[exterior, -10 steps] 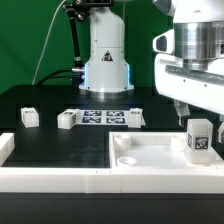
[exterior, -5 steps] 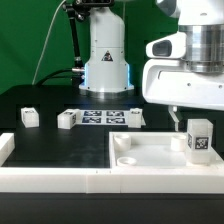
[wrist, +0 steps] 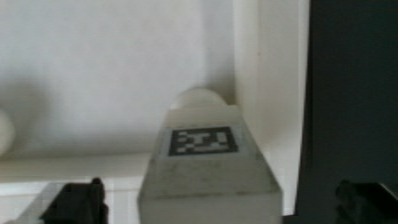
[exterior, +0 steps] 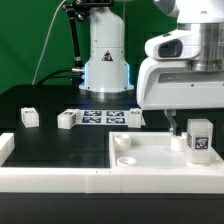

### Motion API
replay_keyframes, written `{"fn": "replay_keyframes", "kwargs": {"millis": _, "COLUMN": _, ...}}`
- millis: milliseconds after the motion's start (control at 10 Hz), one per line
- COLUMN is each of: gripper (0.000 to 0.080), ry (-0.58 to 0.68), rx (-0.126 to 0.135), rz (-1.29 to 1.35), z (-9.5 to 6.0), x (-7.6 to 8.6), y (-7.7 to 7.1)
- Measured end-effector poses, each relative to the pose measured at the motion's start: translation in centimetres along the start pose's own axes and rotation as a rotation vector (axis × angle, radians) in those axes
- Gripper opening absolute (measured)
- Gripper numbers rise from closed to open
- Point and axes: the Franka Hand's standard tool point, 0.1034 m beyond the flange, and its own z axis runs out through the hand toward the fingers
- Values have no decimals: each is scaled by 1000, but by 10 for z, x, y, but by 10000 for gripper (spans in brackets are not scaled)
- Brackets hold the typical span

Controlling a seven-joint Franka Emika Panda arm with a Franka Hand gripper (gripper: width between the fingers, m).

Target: Assemble one leg

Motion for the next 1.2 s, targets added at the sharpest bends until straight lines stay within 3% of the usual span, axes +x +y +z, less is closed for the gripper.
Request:
{"fn": "replay_keyframes", "kwargs": {"millis": 100, "gripper": 649, "ry": 0, "rx": 0, "rz": 1, "z": 0, "x": 0, "y": 0}}
{"fn": "replay_keyframes", "kwargs": {"millis": 400, "gripper": 291, "ry": 0, "rx": -3, "rz": 3, "z": 0, "x": 0, "y": 2}}
{"fn": "replay_keyframes", "kwargs": {"millis": 700, "gripper": 291, "ry": -1, "rx": -3, "rz": 34, "z": 1, "x": 0, "y": 3}}
{"fn": "replay_keyframes", "kwargs": {"millis": 1200, "gripper": 292, "ry": 29, "rx": 3, "rz": 676, "z": 2, "x": 0, "y": 4}}
